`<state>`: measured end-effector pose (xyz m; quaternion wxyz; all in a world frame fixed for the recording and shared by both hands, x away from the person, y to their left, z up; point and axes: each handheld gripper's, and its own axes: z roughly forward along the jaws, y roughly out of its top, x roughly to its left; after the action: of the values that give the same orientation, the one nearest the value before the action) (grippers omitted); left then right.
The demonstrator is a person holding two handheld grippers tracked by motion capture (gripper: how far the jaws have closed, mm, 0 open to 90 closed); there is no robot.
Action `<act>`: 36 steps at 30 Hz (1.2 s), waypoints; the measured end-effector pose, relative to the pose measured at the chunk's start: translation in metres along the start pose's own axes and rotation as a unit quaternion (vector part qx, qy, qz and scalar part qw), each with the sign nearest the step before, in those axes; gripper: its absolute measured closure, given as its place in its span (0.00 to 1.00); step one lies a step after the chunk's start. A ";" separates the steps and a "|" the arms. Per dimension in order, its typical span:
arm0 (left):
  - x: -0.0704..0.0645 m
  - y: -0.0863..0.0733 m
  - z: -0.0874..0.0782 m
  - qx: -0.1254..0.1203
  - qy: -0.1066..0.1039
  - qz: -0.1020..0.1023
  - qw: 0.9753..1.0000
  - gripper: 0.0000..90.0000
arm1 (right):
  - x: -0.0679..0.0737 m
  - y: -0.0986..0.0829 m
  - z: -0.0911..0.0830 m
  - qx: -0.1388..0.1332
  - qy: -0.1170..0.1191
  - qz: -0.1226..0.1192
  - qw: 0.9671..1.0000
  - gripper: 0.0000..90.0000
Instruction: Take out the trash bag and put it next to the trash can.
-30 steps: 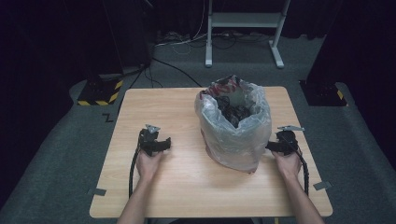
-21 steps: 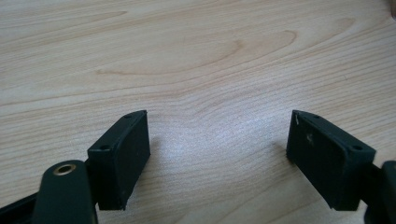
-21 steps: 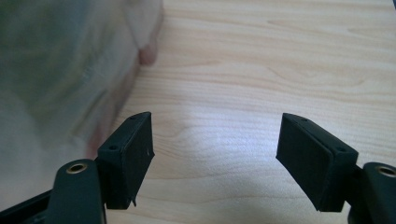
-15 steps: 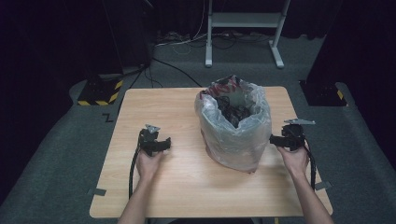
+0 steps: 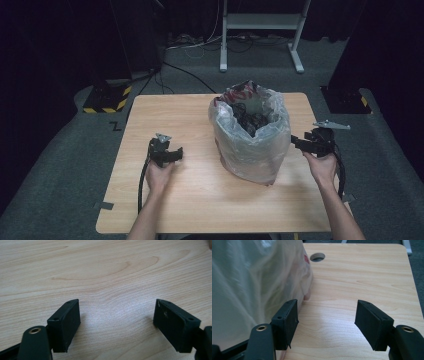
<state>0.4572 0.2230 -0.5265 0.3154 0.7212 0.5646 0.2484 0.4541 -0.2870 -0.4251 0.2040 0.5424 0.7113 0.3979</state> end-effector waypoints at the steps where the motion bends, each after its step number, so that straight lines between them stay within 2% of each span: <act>1: 0.000 0.000 0.000 -0.001 0.000 0.000 1.000 0.24 | 0.001 0.003 -0.004 -0.007 0.002 -0.004 1.000 0.38; 11: 0.000 0.000 0.000 -0.001 -0.001 -0.001 1.000 0.24 | 0.004 0.018 -0.017 -0.020 0.016 -0.006 1.000 0.38; 19: 0.000 0.000 0.000 -0.001 0.000 -0.001 1.000 0.24 | 0.010 0.038 -0.031 -0.028 0.038 -0.010 0.999 0.38; 25: 0.000 0.000 0.000 -0.001 0.000 -0.001 1.000 0.24 | 0.021 0.054 -0.037 -0.038 0.057 -0.018 0.997 0.37; 36: 0.000 0.000 0.000 -0.001 -0.001 -0.001 1.000 0.24 | 0.046 0.081 -0.036 -0.046 0.069 -0.041 0.996 0.34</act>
<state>0.4574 0.2232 -0.5267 0.3166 0.7204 0.5650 0.2481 0.4623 -0.2483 -0.3330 0.1950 0.4738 0.7266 0.4578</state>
